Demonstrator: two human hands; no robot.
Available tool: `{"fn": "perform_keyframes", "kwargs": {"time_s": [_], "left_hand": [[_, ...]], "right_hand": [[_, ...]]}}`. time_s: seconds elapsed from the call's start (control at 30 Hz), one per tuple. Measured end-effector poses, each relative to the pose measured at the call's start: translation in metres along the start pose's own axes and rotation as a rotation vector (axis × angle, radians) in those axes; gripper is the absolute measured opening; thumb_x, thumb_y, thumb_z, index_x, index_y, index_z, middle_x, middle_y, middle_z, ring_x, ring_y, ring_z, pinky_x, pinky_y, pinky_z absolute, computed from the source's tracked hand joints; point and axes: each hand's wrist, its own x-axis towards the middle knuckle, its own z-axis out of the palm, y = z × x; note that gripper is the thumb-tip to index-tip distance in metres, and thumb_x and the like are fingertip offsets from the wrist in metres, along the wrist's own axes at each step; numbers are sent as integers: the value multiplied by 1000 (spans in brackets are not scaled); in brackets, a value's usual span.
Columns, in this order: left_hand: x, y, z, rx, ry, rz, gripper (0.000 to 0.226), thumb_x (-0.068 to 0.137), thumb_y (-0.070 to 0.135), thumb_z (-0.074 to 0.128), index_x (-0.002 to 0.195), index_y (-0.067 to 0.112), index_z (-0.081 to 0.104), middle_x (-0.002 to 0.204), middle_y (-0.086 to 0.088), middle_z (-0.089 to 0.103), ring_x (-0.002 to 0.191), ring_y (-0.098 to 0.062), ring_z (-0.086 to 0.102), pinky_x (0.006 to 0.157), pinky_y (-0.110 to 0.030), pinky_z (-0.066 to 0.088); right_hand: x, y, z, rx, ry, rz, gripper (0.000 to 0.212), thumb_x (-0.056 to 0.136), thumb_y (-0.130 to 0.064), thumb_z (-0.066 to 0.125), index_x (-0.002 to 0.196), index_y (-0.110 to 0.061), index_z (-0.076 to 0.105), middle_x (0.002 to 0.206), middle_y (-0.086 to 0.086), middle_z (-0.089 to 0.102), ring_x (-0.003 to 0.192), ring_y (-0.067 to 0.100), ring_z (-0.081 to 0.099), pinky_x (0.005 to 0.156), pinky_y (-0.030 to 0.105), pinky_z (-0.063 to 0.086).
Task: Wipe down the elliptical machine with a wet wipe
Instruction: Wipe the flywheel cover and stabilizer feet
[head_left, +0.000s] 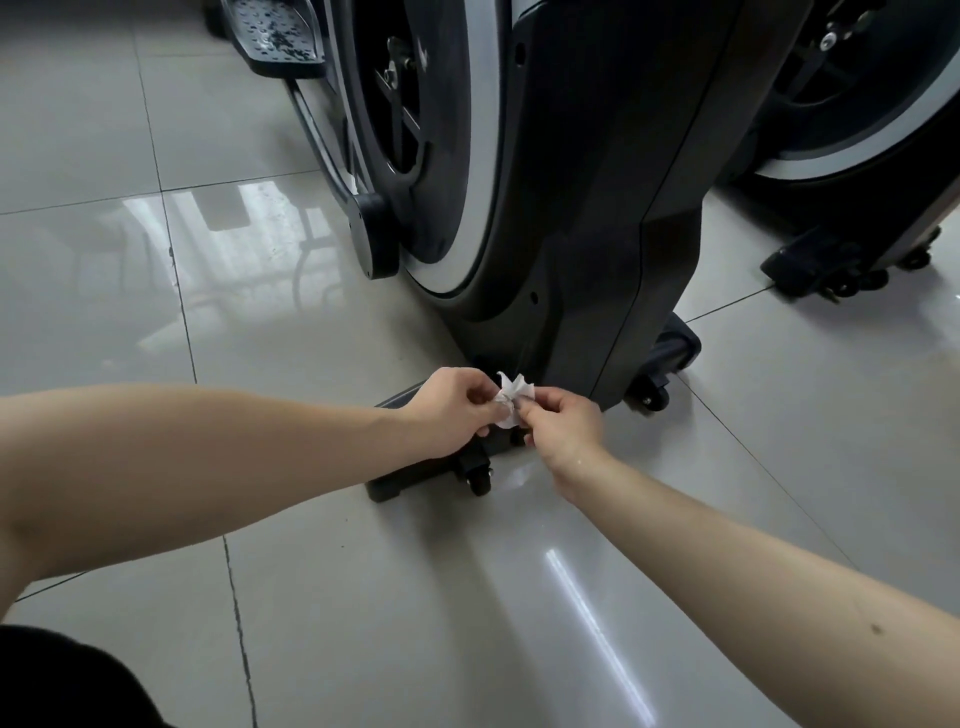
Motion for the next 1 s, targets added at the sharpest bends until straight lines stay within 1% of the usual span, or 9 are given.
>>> {"fn": "perform_keyframes", "kwargs": {"time_s": [0.1,0.2,0.3,0.37,0.5,0.67,0.8,0.9,1.0], "left_hand": [[1,1,8,-36,40,7,13,90,28,75,88,15,72,76,-6,75,62,-9,65,73,-37,57],[4,3,10,-32,69,6,13,90,30,75,95,22,66,74,-4,75,58,-11,67,58,-29,54],[9,10,10,7,84,50,10,93,28,70,90,20,68,70,-1,71,57,-12,67,56,-27,51],[14,18,9,-7,160,47,18,94,28,68,88,12,66,68,1,67,60,-13,68,57,-26,50],[26,41,7,-316,285,38,18,98,27,64,102,11,58,86,-1,71,64,-14,69,63,-28,55],[41,40,15,-221,239,97,10,100,17,58,98,8,55,83,-4,70,67,-19,70,67,-29,56],[39,19,37,-164,160,-71,16,95,13,63,97,-2,57,79,-15,73,65,-24,72,59,-29,51],[38,17,39,-144,134,-90,7,94,13,61,95,6,60,73,-11,74,65,-19,73,67,-31,54],[44,37,20,-283,260,64,12,98,10,58,88,15,56,74,-7,70,65,-20,69,63,-35,56]], "right_hand": [[-1,-7,-3,4,-33,13,25,97,-17,66,80,-32,76,90,4,77,73,13,58,74,28,54],[2,-9,-8,1,-65,3,20,95,-13,69,96,-30,78,91,-3,78,81,14,70,81,27,59],[8,-10,-12,158,1,36,21,92,-1,70,111,-10,70,91,4,78,81,18,77,81,30,63],[12,-13,-18,270,62,86,16,94,2,66,108,-7,64,95,11,76,78,20,78,74,28,63],[23,-13,-30,332,127,125,14,96,4,61,107,-4,65,101,15,73,77,21,75,72,28,62],[31,-10,-37,375,130,124,17,96,5,60,108,-5,65,96,12,74,74,18,72,69,27,58],[32,-2,-38,382,118,153,17,95,6,61,105,-7,65,98,13,74,76,18,72,66,25,57],[34,-3,-40,390,123,170,18,95,7,60,105,-7,65,97,12,73,76,19,71,65,25,56],[40,-9,-45,416,121,161,20,96,10,55,100,-7,64,89,11,72,72,19,69,66,26,57]]}}
